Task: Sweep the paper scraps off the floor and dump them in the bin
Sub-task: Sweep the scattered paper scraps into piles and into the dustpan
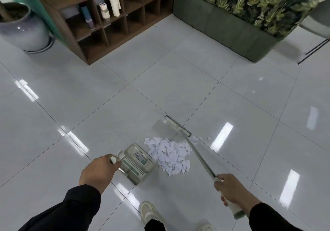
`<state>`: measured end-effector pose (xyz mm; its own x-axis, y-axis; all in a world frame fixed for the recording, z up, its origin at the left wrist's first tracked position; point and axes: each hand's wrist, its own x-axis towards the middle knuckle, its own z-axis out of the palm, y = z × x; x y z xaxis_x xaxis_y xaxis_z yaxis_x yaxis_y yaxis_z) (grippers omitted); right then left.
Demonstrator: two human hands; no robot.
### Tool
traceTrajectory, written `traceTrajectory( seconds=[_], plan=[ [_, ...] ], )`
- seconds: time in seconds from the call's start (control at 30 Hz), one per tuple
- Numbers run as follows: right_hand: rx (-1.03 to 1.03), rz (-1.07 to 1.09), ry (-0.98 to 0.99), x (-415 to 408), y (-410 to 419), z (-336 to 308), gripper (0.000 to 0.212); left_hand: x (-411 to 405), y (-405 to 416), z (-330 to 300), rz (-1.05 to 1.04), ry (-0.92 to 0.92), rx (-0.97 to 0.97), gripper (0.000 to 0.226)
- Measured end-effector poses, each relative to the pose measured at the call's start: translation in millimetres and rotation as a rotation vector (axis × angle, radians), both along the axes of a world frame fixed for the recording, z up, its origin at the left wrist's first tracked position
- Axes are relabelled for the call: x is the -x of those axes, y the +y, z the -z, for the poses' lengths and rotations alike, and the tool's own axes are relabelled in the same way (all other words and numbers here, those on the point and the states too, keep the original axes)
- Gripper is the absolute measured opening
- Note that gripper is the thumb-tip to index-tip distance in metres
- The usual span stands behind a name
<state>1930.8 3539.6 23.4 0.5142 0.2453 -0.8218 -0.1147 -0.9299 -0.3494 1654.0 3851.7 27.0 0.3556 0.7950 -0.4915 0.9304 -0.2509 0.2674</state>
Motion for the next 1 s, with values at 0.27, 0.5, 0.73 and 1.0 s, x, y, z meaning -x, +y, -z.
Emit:
traceTrajectory(
  seconds=[0.27, 0.5, 0.73, 1.0],
  plan=[
    [0.065, 0.264, -0.099, -70, -19, 37, 0.013, 2, -5, -2, 0.049, -0.003, 0.007, 0.028],
    [0.082, 0.363, 0.067, -51, -32, 63, 0.019, 7, -19, 2, 0.049, 0.024, -0.008, 0.026],
    [0.056, 0.35, 0.169, 27, -39, 41, 0.014, 10, -32, -2, 0.021, -0.008, 0.016, 0.019],
    [-0.064, 0.21, 0.098, 60, -36, -11, 0.015, 28, -34, -2, -0.049, -0.036, 0.031, 0.02]
  ],
)
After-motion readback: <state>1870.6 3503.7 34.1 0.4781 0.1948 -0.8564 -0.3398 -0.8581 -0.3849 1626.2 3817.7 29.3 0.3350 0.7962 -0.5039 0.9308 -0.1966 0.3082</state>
